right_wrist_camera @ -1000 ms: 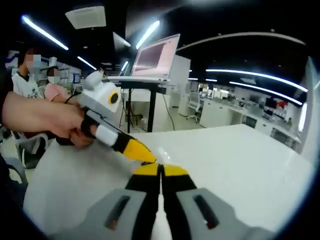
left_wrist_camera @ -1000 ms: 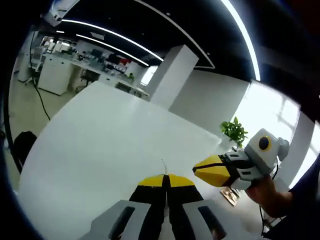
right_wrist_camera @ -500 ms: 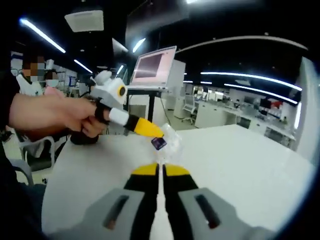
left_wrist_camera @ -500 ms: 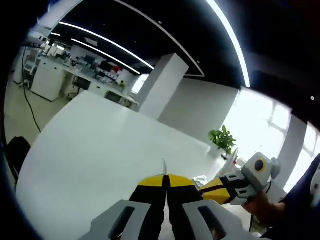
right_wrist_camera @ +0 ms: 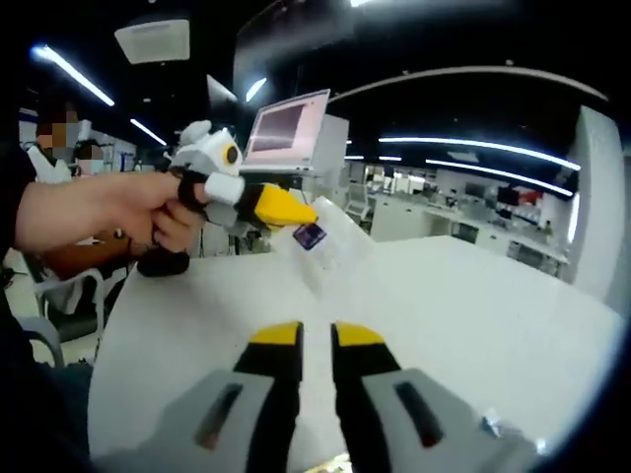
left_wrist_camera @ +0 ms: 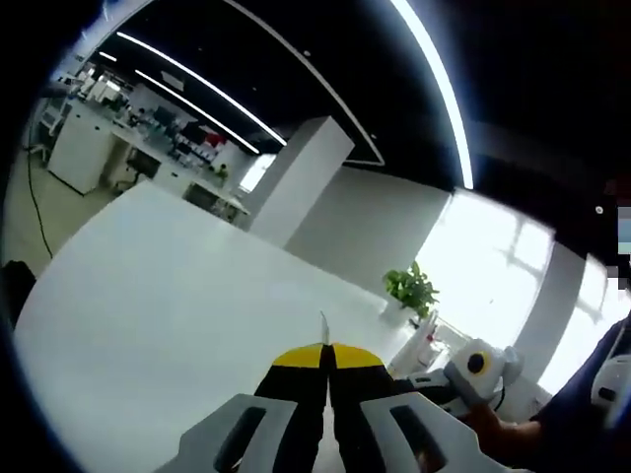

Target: Arrange the skincare products in the storage area until every visible bottle or jar stands upright without overlapping.

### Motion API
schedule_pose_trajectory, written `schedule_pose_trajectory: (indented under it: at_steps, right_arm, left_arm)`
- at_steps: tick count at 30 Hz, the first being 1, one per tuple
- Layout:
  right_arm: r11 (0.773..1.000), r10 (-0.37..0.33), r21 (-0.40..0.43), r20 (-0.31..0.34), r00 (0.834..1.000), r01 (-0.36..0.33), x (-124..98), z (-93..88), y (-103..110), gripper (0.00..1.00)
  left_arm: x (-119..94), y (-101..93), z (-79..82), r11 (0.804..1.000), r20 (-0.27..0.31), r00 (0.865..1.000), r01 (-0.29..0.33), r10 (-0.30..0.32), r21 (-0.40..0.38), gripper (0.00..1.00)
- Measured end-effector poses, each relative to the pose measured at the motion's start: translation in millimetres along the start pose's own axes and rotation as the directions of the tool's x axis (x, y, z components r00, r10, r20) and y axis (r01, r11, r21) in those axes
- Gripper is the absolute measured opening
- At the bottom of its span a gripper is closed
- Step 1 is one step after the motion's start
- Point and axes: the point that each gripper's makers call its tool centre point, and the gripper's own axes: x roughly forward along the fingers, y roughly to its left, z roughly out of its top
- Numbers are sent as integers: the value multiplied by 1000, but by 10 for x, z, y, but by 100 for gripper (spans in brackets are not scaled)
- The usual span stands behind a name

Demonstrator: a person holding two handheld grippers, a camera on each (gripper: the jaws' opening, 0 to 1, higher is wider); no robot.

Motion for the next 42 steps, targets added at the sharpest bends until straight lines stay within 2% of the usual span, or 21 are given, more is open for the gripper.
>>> schedule_pose_trajectory:
  at_steps: [2, 8, 11, 14, 19, 21, 29, 35, 42]
  right_arm:
    - [1000, -8, -1, 9, 1000, 8, -9, 8, -33, 18]
    - [1000, -6, -22, 9, 1000, 6, -78, -26, 47, 34]
    - [1000, -24, -14, 28, 999, 24, -131, -1, 26, 45]
    - [999, -47, 11, 81, 996, 47, -185, 82, -16, 63]
    - [995, -85, 61, 154, 984, 76, -301, 192, -17, 100]
    - [996, -78, 66, 177, 981, 67, -353, 223, 19, 100]
    - [993, -104, 70, 134, 985, 95, -429, 116, -20, 100]
    - [988, -145, 70, 144, 979, 136, -605, 109, -151, 100]
    - [980, -183, 97, 132, 974, 171, -777, -2, -280, 98]
  left_arm:
    - [26, -39, -18, 1000, -7, 1000, 13, -13, -3, 0]
    - [77, -131, -25, 998, -1, 999, 45, -45, -35, 0]
    - [98, -164, -39, 998, -6, 999, 53, -53, -43, 0]
    - [135, -201, -63, 995, -16, 998, 66, -67, -72, 0]
    - [194, -258, -117, 993, -33, 996, 80, -83, -90, 0]
    - [222, -285, -127, 991, -37, 995, 92, -96, -99, 0]
    - [351, -344, -219, 988, -65, 991, 107, -115, -114, 0]
    - [488, -358, -310, 985, -101, 987, 112, -126, -132, 0]
    - [701, -364, -462, 982, -142, 982, 106, -129, -154, 0]
